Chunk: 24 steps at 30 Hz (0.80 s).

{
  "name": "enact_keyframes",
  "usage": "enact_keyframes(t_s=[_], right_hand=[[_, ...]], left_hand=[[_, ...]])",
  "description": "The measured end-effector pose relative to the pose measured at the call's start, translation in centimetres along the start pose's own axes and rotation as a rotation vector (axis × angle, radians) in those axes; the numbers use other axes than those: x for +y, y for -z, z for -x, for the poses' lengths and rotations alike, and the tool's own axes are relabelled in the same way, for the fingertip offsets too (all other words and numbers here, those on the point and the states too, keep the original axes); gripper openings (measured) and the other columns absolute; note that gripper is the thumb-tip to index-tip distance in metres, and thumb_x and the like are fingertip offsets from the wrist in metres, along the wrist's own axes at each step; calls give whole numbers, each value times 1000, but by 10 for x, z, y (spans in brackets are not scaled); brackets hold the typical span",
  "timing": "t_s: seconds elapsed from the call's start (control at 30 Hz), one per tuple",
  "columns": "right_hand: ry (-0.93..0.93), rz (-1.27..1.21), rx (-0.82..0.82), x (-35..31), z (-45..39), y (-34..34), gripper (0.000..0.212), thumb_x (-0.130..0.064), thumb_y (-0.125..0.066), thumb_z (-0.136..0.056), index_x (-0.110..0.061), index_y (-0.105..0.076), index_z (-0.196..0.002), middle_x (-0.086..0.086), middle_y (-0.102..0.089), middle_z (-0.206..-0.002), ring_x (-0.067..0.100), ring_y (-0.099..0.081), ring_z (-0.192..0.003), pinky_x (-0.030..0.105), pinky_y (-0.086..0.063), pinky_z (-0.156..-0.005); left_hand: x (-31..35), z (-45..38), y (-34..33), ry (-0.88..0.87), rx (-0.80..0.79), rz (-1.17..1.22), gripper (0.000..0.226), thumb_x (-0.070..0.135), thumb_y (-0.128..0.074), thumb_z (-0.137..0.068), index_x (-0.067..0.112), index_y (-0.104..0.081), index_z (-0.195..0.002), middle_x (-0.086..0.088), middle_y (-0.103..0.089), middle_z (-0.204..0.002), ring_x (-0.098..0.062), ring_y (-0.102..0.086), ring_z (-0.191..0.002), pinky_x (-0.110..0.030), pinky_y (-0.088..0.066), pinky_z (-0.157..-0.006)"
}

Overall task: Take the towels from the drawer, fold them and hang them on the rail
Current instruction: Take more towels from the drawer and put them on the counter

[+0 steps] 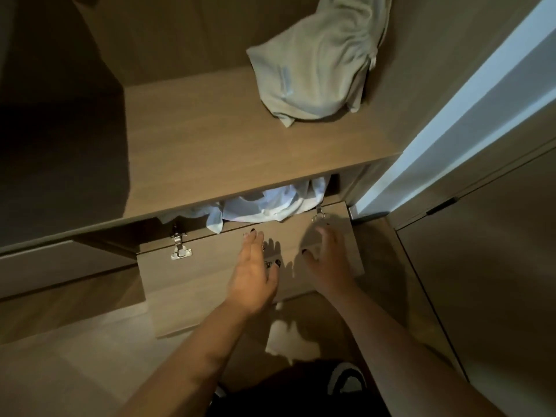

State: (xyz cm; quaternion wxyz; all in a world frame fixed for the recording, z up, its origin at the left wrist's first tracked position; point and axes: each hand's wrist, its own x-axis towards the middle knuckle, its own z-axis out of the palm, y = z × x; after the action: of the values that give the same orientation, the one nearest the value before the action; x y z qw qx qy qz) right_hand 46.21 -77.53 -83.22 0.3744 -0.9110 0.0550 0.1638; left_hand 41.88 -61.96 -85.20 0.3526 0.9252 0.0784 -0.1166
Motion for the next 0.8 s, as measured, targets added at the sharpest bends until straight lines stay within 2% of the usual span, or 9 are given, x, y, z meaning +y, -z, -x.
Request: enact_keyframes(t_s=[0.07, 0.17, 0.23, 0.37, 0.43, 0.53, 0.7, 0.8], right_hand=[[15, -18, 27, 25, -22, -26, 54, -11, -61, -93, -12, -39, -143, 7, -29, -151, 21, -35, -138, 27, -36, -105], [63, -22, 38, 57, -54, -60, 55, -10, -60, -93, -10, -38, -144, 8, -26, -155, 23, -31, -142, 31, -36, -111], [135, 48, 46, 73, -80, -74, 55, -9, -61, -92, -10, -40, -143, 9, -28, -154, 25, -37, -139, 37, -43, -109], [215, 220, 112, 94, -134, -82, 51, -12, -55, -91, -12, -43, -141, 7, -30, -153, 25, -42, -133, 36, -45, -102], [217, 313, 109, 102, -157, -83, 51, -14, -55, -92, -14, -41, -142, 4, -28, -152, 26, -40, -133, 40, -43, -104], [280, 374, 90, 111, -181, -87, 53, -12, -55, -92, -14, -39, -143, 4, -25, -154, 28, -36, -136, 41, -40, -105], [343, 334, 135, 120, -191, -92, 55, -9, -56, -89, -12, -40, -142, 5, -28, -150, 28, -39, -133, 43, -41, -103], [379, 351, 114, 126, -186, -97, 63, -10, -57, -90, -13, -31, -147, 4, -23, -154, 26, -35, -137, 42, -41, -105]], left_hand=[[-18, -23, -27, 12, 23, 13, 68, 21, -49, -100, 7, -13, -156, -10, -10, -165, -19, -1, -152, -20, 1, -116], [-43, -59, -61, 15, 63, 20, 69, 19, -50, -99, 5, -12, -156, -11, -9, -165, -21, -1, -153, -24, -1, -119], [-59, -83, -80, 19, 86, 1, 70, 19, -50, -100, 6, -10, -156, -12, -8, -165, -23, -1, -153, -28, -2, -120], [-82, -130, -98, -27, 66, -119, 70, 23, -46, -102, 5, -6, -156, -13, -5, -165, -24, -1, -152, -32, -6, -122], [-86, -157, -99, -42, 95, -121, 67, 23, -47, -101, 2, -12, -155, -16, -16, -162, -28, -12, -150, -34, -13, -120], [-88, -193, -107, -18, 167, -115, 55, 23, -48, -101, -4, -30, -146, -24, -38, -146, -35, -33, -136, -40, -30, -111], [-96, -213, -138, 81, 278, 92, 50, 20, -56, -98, -6, -42, -138, -27, -47, -137, -39, -42, -130, -45, -34, -110], [-105, -222, -136, 95, 342, 33, 34, 22, -53, -99, 1, -60, -125, -25, -58, -124, -37, -48, -119, -42, -41, -99]])
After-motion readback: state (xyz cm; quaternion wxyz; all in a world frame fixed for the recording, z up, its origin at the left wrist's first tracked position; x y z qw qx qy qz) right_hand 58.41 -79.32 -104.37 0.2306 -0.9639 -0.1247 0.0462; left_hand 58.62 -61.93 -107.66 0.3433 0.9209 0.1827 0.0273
